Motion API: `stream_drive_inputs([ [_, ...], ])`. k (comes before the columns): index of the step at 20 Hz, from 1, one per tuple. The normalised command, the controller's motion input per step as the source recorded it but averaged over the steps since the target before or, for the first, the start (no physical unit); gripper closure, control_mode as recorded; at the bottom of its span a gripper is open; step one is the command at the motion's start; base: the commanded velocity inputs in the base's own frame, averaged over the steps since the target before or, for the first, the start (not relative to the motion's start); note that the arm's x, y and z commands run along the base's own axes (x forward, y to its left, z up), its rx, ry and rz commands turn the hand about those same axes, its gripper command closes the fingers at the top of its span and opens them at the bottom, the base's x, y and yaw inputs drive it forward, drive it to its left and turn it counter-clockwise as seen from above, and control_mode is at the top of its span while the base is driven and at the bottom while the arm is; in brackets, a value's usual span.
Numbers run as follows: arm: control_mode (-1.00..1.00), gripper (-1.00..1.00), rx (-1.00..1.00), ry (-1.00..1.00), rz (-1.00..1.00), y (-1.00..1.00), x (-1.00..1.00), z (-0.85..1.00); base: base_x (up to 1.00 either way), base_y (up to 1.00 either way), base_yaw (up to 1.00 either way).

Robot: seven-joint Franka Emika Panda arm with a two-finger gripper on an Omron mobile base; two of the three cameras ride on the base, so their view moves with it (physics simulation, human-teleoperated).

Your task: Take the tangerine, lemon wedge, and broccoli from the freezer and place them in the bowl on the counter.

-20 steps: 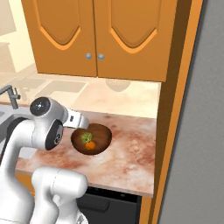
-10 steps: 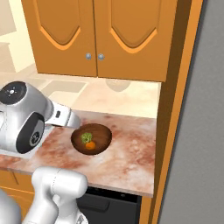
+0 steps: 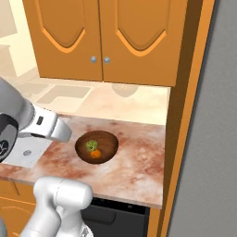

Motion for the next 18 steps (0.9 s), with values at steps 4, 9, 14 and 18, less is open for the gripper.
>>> stream_drive_inputs([
  [4, -1.0, -1.0, -0.02, 0.02, 0.0, 0.01, -0.19, 0.37, 0.0, 0.0, 0.0],
  [9, -1.0, -1.0, 0.0, 0.0, 0.0, 0.0, -0.12, 0.18, 0.0, 0.0, 0.0],
  [14, -1.0, -1.0, 0.0, -0.01, 0.0, 0.0, -0.25, -0.02, 0.0, 0.0, 0.0],
  [18, 1.0, -1.0, 0.0, 0.0, 0.0, 0.0, 0.0, 0.0, -0.98, -0.09, 0.0],
])
